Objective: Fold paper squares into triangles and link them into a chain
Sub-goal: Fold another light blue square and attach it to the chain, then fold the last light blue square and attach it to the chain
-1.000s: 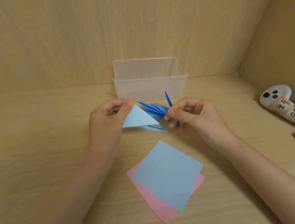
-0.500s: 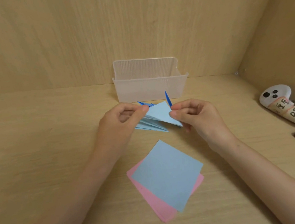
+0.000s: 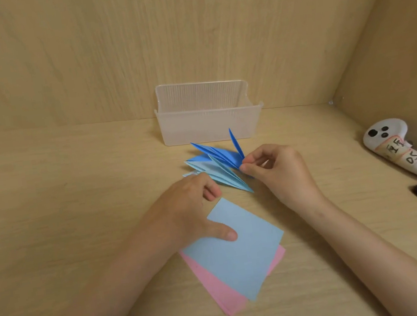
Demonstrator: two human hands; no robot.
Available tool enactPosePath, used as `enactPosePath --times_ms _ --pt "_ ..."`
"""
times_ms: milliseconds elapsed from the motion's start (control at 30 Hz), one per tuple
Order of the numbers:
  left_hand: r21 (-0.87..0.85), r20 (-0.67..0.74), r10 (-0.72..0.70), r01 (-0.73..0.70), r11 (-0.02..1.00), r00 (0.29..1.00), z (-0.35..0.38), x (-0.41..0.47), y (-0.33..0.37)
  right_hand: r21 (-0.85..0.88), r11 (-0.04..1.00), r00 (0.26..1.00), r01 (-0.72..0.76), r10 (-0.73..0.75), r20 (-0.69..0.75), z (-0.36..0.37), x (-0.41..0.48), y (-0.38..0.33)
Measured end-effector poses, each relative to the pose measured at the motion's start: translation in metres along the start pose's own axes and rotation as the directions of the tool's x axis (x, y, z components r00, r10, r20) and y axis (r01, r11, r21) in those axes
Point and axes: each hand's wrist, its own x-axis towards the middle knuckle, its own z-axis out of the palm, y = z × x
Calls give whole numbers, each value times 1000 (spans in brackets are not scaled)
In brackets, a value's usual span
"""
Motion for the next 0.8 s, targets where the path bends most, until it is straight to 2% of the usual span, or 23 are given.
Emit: enactPosePath --times_ms 167,367,500,633,800 --pt "-109 41 -3 7 994 999 0 3 -6 49 997 996 68 -64 -61 -3 -2 -7" --pt "-126 -7 14 -15 992 1000 0 6 -11 131 982 979 136 -154 134 2 -11 -14" --pt "-82 -34 5 -8 997 999 0 6 -11 -8 980 935 200 -188 301 3 -15 -15" --pt "-133 -35 -14 9 991 999 1 6 -11 -208 963 908 173 -74 412 1 -15 -13" --pt "-208 13 -35 37 977 999 0 6 -11 -178 972 860 156 -45 509 1 -18 -16"
